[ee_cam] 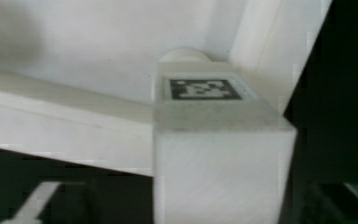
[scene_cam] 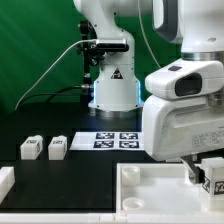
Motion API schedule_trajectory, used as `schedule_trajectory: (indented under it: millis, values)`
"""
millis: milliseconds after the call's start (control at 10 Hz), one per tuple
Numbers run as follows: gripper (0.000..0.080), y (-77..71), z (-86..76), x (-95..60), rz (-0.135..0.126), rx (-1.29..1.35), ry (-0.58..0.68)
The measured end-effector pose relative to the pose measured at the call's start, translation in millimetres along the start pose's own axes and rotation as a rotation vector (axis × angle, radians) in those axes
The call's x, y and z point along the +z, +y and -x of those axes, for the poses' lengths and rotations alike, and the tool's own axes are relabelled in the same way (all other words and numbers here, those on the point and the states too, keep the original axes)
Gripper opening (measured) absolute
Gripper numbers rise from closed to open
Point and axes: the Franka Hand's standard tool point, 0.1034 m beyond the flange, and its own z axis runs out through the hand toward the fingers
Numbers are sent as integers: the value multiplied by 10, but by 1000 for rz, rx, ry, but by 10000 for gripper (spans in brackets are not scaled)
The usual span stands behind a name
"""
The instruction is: Assemble one leg
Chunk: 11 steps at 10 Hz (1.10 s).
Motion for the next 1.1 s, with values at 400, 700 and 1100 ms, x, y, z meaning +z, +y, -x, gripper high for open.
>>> schedule_trajectory:
  millis: [400,700,1100]
  values:
    - [295,31,3,-1,-5,483,0]
    - [295,103,50,11,-10,1049,-13]
    - [297,118,133,6,-111,1594,-71]
